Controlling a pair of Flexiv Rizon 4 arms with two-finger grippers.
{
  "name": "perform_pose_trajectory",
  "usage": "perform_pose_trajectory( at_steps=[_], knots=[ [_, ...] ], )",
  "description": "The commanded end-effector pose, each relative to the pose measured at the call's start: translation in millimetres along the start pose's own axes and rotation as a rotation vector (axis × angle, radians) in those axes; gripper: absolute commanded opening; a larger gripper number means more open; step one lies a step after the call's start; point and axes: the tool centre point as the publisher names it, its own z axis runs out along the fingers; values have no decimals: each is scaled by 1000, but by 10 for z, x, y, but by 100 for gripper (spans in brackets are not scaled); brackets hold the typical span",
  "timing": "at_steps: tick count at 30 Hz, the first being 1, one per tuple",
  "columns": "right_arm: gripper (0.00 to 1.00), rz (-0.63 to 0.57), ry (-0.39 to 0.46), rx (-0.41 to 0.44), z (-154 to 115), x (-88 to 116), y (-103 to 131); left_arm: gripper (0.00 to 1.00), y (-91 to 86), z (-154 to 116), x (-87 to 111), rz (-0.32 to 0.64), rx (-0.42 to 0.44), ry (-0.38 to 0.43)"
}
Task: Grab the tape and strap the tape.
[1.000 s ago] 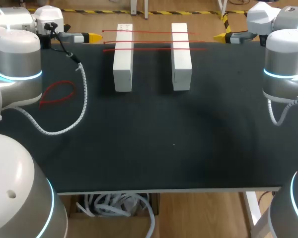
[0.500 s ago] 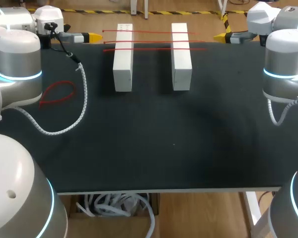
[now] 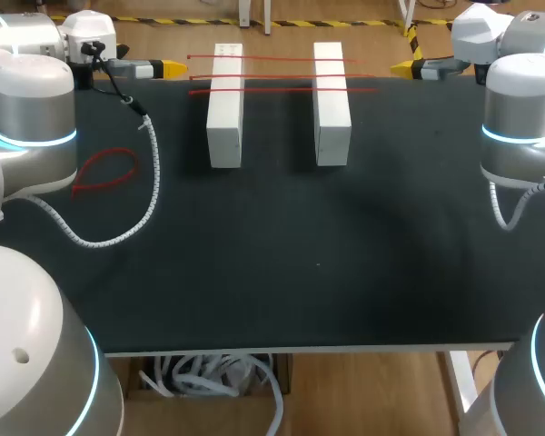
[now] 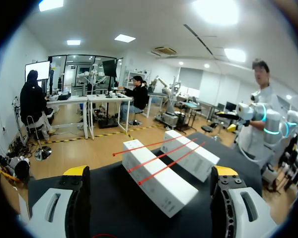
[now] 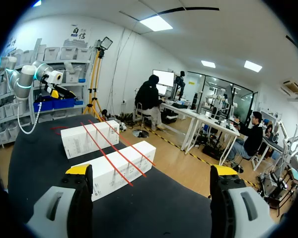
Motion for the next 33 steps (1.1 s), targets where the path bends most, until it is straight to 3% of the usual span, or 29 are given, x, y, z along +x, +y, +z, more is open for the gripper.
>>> perform_pose_trajectory(
  at_steps=[1,8,9,11,14,16,19,21,24,27,29,30,31,32,33],
  knots=[
    [100,0,3,-2,-7,-8,-4,100,23,13,-5,1,10,0],
    [100,0,3,-2,-7,-8,-4,100,23,13,-5,1,10,0],
    [100,0,3,-2,-7,-8,-4,100,45,2,-9,17,-14,18],
    [100,0,3,-2,-7,-8,-4,100,97,5,-24,73,-123,-55],
    [100,0,3,-2,-7,-8,-4,100,177,18,-9,120,-198,-46],
    [100,0,3,-2,-7,-8,-4,100,297,53,12,192,-251,-7],
    [100,0,3,-2,-7,-8,-4,100,508,101,9,172,-228,51],
    [100,0,3,-2,-7,-8,-4,100,558,124,25,210,-230,104],
    [100,0,3,-2,-7,-8,-4,100,547,131,63,215,-109,253],
    [100,0,3,-2,-7,-8,-4,100,548,141,77,245,-53,351],
    [100,0,3,-2,-7,-8,-4,75,561,159,78,251,-58,357],
    [100,0,3,-2,-7,-8,-4,69,570,169,75,251,-51,376],
    [100,0,3,-2,-7,-8,-4,43,581,177,73,249,-49,384],
    [100,0,3,-2,-7,-8,-4,31,591,189,68,246,-50,383],
    [100,0,3,-2,-7,-8,-4,28,603,205,67,245,-51,384]
  ],
)
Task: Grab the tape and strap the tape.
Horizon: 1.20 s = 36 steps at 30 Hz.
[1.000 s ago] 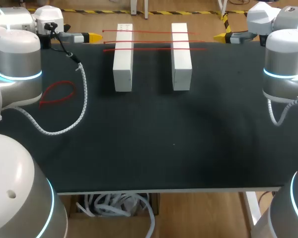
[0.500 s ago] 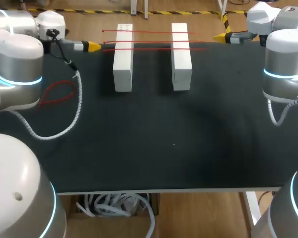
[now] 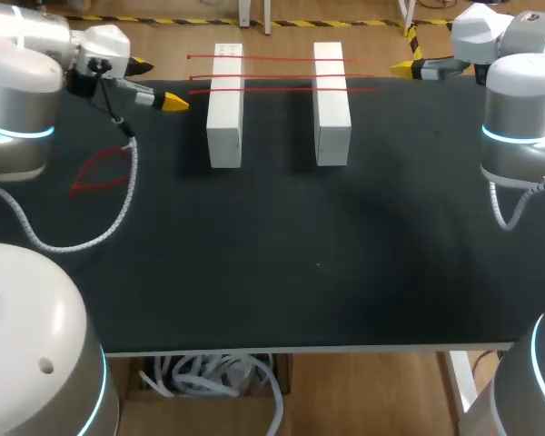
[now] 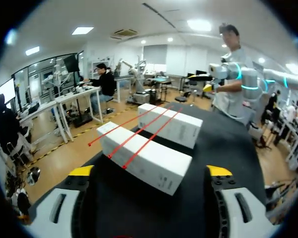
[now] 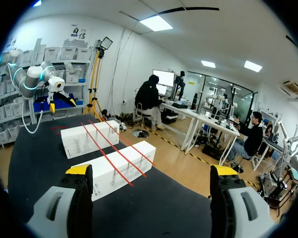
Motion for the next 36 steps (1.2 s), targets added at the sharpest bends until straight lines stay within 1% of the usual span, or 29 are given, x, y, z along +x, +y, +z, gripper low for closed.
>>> perform_pose_trajectory(
  at_steps=[1,2,4,5,6,7,9,11,14,22,23,25,26,28,30,32,36],
  knots=[
    [100,0,3,-1,-8,-8,-4,29,116,36,-87,3,112,94],
    [100,0,3,-1,-8,-8,-4,27,129,57,-88,3,108,97],
    [100,0,3,-1,-8,-8,-4,35,139,98,-84,3,111,111],
    [100,0,3,-1,-8,-8,-4,40,139,122,-82,3,111,121],
    [100,0,3,-1,-8,-8,-4,39,134,146,-79,12,118,132],
    [100,0,3,-1,-8,-8,-4,36,125,168,-77,17,128,140],
    [100,0,3,-1,-8,-8,-4,39,106,215,-85,30,138,155],
    [100,0,3,-1,-8,-8,-4,37,73,258,-91,49,150,168],
    [100,0,3,-1,-8,-8,-4,38,34,313,-112,66,162,183],
    [100,0,3,-1,-8,-8,-4,36,17,430,-171,98,194,237],
    [100,0,3,-1,-8,-8,-4,37,14,442,-176,96,220,249],
    [100,0,3,-1,-8,-8,-4,40,4,471,-193,99,238,263],
    [100,0,3,-1,-8,-8,-4,39,1,486,-202,96,253,273],
    [100,0,3,-1,-8,-8,-4,39,-5,511,-229,96,258,277],
    [100,0,3,-1,-8,-8,-4,42,4,544,-262,96,256,280],
    [100,0,3,-1,-8,-8,-4,36,12,565,-291,100,266,290],
    [100,0,3,-1,-8,-8,-4,36,29,613,-340,107,265,299]
  ],
)
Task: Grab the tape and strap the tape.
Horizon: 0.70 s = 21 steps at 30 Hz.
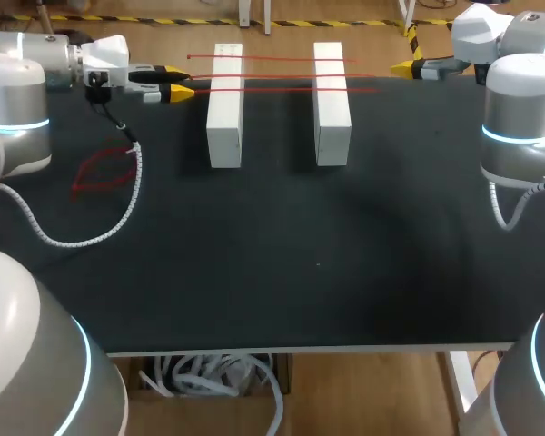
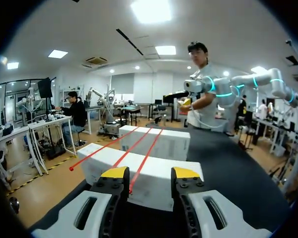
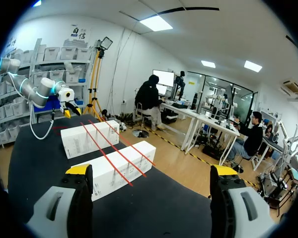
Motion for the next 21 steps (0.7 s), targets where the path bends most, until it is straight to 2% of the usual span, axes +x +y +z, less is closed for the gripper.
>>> perform_pose_trajectory(
  at_steps=[1,13,21],
  knots=[
    [100,0,3,-1,-7,-7,-3,36,74,54,-127,0,7,56],
    [100,0,3,-1,-7,-7,-3,35,189,64,-233,-1,29,57],
    [100,0,3,-1,-7,-7,-3,29,259,41,-262,0,36,67]
  ],
)
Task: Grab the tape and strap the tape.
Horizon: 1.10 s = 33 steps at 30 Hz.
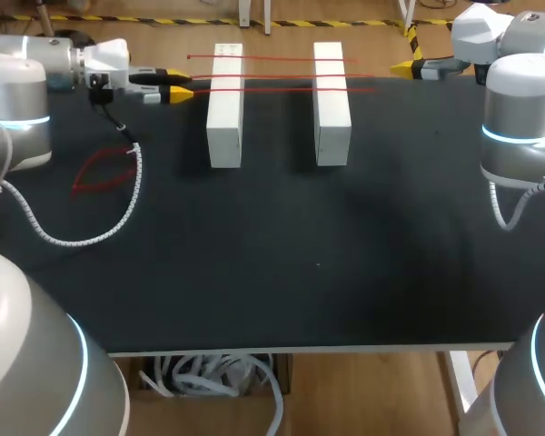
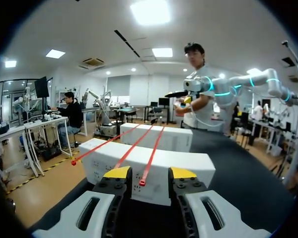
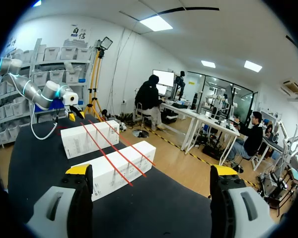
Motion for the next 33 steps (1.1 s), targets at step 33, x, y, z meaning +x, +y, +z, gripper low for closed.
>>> perform_pose_trajectory(
  at_steps=[33],
  knots=[
    [100,0,3,-1,-8,-7,-4,24,189,175,-95,-11,59,33]
  ],
)
